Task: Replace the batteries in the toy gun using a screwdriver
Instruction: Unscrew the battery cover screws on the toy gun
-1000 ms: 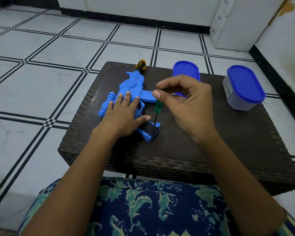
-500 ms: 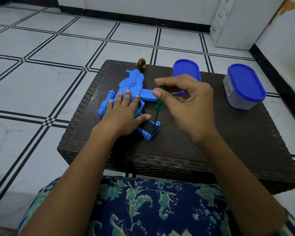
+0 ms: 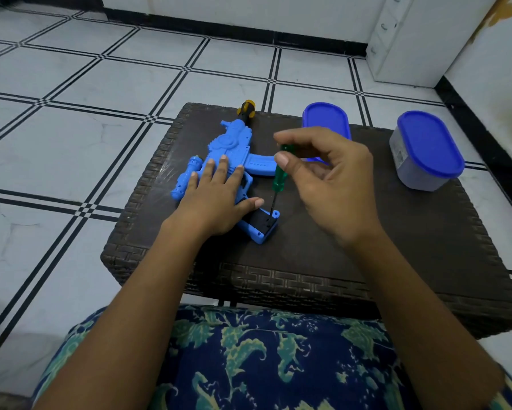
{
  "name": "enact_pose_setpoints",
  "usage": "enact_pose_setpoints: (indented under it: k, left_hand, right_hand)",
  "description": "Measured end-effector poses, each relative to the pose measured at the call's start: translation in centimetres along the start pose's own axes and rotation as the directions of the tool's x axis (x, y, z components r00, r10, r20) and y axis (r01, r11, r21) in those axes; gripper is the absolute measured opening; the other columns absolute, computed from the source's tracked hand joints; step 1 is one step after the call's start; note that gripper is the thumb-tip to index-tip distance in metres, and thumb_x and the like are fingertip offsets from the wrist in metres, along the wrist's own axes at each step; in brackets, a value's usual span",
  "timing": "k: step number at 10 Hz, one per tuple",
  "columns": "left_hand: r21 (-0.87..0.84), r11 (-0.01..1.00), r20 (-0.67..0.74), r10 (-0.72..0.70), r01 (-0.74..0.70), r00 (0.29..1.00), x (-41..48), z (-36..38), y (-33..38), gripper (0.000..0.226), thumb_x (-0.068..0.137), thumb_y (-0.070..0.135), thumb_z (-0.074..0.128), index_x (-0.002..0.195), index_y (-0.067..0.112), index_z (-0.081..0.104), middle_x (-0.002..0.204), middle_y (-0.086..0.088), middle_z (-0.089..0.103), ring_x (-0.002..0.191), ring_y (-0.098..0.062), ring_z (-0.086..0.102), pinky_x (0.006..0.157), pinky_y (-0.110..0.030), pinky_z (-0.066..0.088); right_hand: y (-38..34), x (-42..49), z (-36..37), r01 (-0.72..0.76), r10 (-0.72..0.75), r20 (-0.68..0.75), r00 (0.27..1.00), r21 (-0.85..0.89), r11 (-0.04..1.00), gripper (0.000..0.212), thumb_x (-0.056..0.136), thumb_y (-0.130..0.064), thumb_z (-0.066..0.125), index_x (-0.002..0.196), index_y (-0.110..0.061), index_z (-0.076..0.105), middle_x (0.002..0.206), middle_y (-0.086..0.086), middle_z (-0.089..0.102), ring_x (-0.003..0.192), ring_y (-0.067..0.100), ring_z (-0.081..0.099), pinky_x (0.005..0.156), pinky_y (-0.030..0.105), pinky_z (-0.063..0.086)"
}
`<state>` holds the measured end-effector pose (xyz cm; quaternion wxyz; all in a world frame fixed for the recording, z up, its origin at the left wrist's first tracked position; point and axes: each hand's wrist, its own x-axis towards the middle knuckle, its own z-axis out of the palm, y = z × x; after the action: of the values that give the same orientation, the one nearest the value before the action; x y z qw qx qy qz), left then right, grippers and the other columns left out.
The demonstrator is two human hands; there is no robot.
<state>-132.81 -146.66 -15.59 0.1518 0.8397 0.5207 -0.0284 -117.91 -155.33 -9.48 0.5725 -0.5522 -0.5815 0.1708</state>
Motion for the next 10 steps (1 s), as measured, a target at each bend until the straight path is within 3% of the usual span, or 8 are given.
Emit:
enact_pose_setpoints:
  k: [1,2,4,6,7,8,9,10]
  left_hand:
    - [0.002,1.000,0.003,-0.002,0.002,1.000,0.02,-0.08,0.05,0.083,0.090,0.068,0.030,0.154,0.026,-0.002,0.161,-0.004,-0.015,0.148,-0.024,-0.016,0.119,-0.046,-0.005]
    - [0.001,1.000,0.004,0.000,0.000,1.000,-0.01,-0.08,0.04,0.083,0.090,0.068,0.030,0.154,0.026,-0.003,0.161,-0.005,-0.016,0.148,-0.024,-0.016,0.119,-0.046,-0.005]
    - [0.004,1.000,0.005,0.000,0.000,1.000,0.00,-0.15,0.04,0.083,0.090,0.068,0.030,0.154,0.026,-0.002,0.161,-0.004,-0.015,0.148,-0.024,-0.015,0.118,-0.046,-0.005]
    - [-0.005,1.000,0.001,-0.001,0.001,1.000,-0.07,-0.13,0.04,0.083,0.090,0.068,0.031,0.154,0.026,-0.001,0.161,-0.004,-0.015,0.148,-0.024,-0.015,0.118,-0.046,-0.005]
    - [-0.015,1.000,-0.001,0.004,-0.004,1.000,-0.08,-0.08,0.04,0.083,0.090,0.068,0.031,0.154,0.027,-0.003,0.161,-0.004,-0.015,0.148,-0.024,-0.016,0.119,-0.046,-0.006]
    - [-0.013,1.000,-0.005,0.004,-0.004,1.000,-0.08,-0.12,0.00,0.083,0.090,0.067,0.031,0.154,0.027,-0.002,0.161,-0.004,-0.014,0.148,-0.024,-0.015,0.119,-0.046,-0.005]
    - [-0.009,1.000,-0.001,0.004,-0.004,1.000,-0.12,-0.23,0.03,0.083,0.090,0.068,0.031,0.154,0.026,-0.001,0.161,-0.004,-0.015,0.148,-0.024,-0.015,0.119,-0.046,-0.005]
    - [-0.007,1.000,0.003,0.003,-0.003,1.000,-0.14,-0.21,0.13,0.083,0.090,0.068,0.030,0.154,0.026,-0.001,0.161,-0.004,-0.015,0.148,-0.024,-0.016,0.119,-0.046,-0.005]
  right_hand:
    - [0.03,-0.14,0.05,-0.018,0.018,0.016,1.000,0.018,1.000,0.020,0.089,0.001,0.064,0.106,-0.006,0.072,0.099,-0.002,0.072,0.097,0.005,0.067,0.079,0.016,0.054]
    - [0.01,-0.29,0.24,0.030,-0.031,-0.025,0.999,-0.030,0.999,0.015,0.084,-0.011,0.075,0.099,-0.010,0.073,0.100,-0.005,0.067,0.100,0.007,0.065,0.074,0.019,0.055]
    - [-0.09,0.04,-0.18,-0.002,0.000,-0.058,0.998,-0.030,1.000,0.011,0.081,-0.010,0.078,0.089,-0.015,0.073,0.091,0.003,0.070,0.081,0.006,0.066,0.066,0.022,0.055]
    - [-0.17,-0.19,0.16,-0.025,0.025,0.015,1.000,0.014,1.000,0.017,0.091,-0.002,0.062,0.105,-0.006,0.073,0.102,-0.003,0.071,0.099,0.000,0.066,0.081,0.013,0.051]
    - [-0.06,-0.31,0.30,-0.058,0.058,0.015,0.998,0.052,0.997,0.018,0.084,-0.011,0.076,0.102,-0.011,0.074,0.113,-0.001,0.066,0.108,0.005,0.064,0.081,0.020,0.056]
    - [-0.25,-0.23,0.17,-0.035,0.035,-0.054,0.998,0.007,0.999,0.016,0.076,-0.013,0.083,0.089,-0.016,0.073,0.099,-0.001,0.063,0.094,0.010,0.065,0.073,0.025,0.059]
    - [-0.24,0.07,-0.13,-0.067,0.070,-0.052,0.996,0.048,0.997,0.017,0.077,-0.003,0.080,0.087,-0.015,0.072,0.090,0.003,0.070,0.080,0.004,0.068,0.069,0.019,0.057]
    - [-0.27,-0.07,-0.16,-0.081,0.082,-0.006,0.997,0.109,0.991,0.017,0.083,0.005,0.072,0.097,-0.004,0.072,0.093,0.003,0.072,0.085,0.003,0.069,0.073,0.015,0.054]
